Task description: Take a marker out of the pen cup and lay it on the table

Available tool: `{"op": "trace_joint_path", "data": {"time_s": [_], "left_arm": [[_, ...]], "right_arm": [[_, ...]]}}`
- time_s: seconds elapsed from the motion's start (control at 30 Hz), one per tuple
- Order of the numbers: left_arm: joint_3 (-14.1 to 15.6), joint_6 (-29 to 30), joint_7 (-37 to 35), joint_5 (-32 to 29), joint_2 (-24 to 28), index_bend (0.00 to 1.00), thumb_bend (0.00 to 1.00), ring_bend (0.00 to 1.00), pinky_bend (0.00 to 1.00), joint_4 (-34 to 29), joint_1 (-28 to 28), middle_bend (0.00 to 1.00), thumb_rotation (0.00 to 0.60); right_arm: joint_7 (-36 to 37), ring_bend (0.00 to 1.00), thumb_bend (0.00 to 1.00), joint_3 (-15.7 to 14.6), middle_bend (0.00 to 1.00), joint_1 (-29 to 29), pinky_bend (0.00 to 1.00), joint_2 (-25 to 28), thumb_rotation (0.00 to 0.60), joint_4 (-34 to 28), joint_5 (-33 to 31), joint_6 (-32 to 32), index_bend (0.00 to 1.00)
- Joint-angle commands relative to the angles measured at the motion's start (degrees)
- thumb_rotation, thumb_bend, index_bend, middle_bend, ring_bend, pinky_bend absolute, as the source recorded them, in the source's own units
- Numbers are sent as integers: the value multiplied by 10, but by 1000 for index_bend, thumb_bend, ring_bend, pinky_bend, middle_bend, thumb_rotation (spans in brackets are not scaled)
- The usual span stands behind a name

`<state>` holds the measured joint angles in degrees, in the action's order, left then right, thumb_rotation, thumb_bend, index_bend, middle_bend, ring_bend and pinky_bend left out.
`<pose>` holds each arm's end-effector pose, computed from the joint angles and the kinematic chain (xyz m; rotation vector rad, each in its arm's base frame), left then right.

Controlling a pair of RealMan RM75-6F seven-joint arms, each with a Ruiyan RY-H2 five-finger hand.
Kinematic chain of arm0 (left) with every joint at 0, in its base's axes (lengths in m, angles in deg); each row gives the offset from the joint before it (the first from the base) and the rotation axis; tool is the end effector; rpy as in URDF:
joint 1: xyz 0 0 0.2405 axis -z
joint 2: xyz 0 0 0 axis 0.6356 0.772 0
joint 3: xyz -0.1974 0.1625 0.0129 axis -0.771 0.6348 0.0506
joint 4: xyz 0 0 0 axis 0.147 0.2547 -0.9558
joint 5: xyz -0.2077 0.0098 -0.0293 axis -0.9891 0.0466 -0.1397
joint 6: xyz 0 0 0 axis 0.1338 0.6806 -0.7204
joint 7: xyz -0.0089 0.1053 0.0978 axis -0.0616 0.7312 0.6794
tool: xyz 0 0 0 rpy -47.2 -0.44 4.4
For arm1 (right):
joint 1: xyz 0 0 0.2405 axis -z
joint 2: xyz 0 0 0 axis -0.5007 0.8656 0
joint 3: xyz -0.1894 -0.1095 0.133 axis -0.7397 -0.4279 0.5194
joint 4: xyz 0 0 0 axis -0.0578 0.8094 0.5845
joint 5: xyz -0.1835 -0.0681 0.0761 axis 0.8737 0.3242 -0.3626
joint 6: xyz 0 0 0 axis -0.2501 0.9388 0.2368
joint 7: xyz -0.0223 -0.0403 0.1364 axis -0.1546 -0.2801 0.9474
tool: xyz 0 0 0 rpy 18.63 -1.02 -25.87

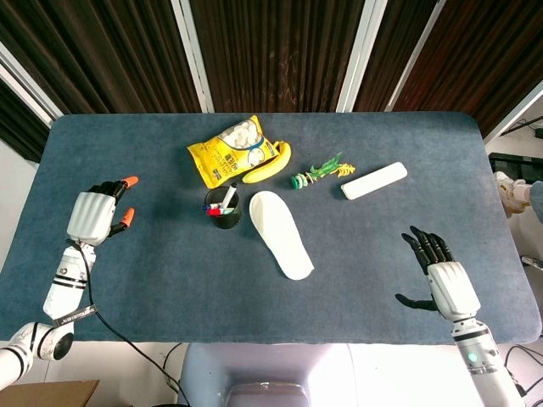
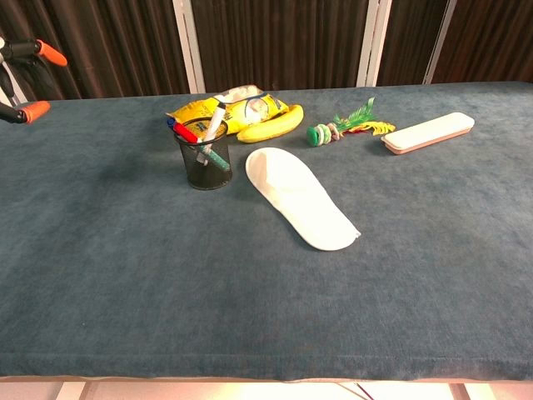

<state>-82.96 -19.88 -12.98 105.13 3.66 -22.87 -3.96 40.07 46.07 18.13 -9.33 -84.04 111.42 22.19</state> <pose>-0.2507 0.3829 0.1018 -1.5304 -0.6559 -1.0316 -0.2642 -0.2115 0.1115 1.5214 -1.0469 1.0555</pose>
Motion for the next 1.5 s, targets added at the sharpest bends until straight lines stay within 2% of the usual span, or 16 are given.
{"op": "trace_joint_path", "data": {"time_s": [0.03, 0.17, 0.3, 0.4, 0.57, 0.67, 0.77, 0.83, 0.97, 1.07, 1.23, 1.5], "left_arm": [[0, -13, 3, -2, -2, 243, 389, 335, 465, 2, 1, 353, 600], [-1, -17, 4, 2, 2, 243, 388, 335, 465, -12, 2, 352, 600], [-4, -11, 6, 7, 1, 243, 390, 335, 465, -25, 1, 353, 600], [-6, -19, 11, 8, 2, 240, 392, 386, 471, -31, 7, 400, 600], [-4, -65, 10, 11, -4, 207, 403, 702, 648, -34, 32, 683, 600], [3, -81, 6, 29, -15, 203, 400, 846, 766, -23, 48, 811, 600], [1, -74, 10, 40, -43, 203, 394, 959, 895, 3, 61, 899, 600], [-2, -60, 4, 47, -65, 217, 393, 993, 957, 26, 65, 948, 600], [-12, -23, -18, 62, -108, 320, 397, 1000, 1000, 74, 75, 1000, 600], [-10, -33, -44, 64, -125, 372, 395, 1000, 1000, 95, 84, 1000, 600], [-5, -61, -56, 67, -142, 385, 396, 1000, 1000, 127, 102, 1000, 600], [-10, -58, -78, 67, -166, 390, 395, 1000, 1000, 163, 116, 1000, 600]], "right_arm": [[4, 1, 53, -2, 0, -2, 28, 1, 600, -2, 1, -5, 0], [24, 0, 53, -14, 0, 4, 28, 6, 600, 5, 31, 11, 0], [39, 1, 53, -21, 0, 15, 28, 5, 600, 19, 33, 23, 0], [44, 0, 53, -23, 0, 20, 28, 4, 600, 24, 36, 32, 0], [43, 1, 53, -24, 0, 20, 29, -1, 600, 29, 36, 30, 0], [43, 1, 53, -25, 0, 19, 28, -2, 600, 29, 37, 27, 0], [41, 0, 53, -24, 0, 18, 28, -4, 600, 29, 36, 24, 0], [39, 1, 53, -25, 0, 17, 28, -5, 600, 29, 35, 21, 0], [36, 0, 53, -24, 0, 17, 29, -5, 600, 27, 32, 19, 0], [36, 0, 53, -24, 0, 17, 28, -5, 600, 26, 31, 19, 0], [36, 1, 53, -25, 0, 18, 28, -4, 600, 25, 31, 18, 0], [32, 1, 53, -25, 0, 18, 28, -5, 600, 24, 27, 16, 0]]}}
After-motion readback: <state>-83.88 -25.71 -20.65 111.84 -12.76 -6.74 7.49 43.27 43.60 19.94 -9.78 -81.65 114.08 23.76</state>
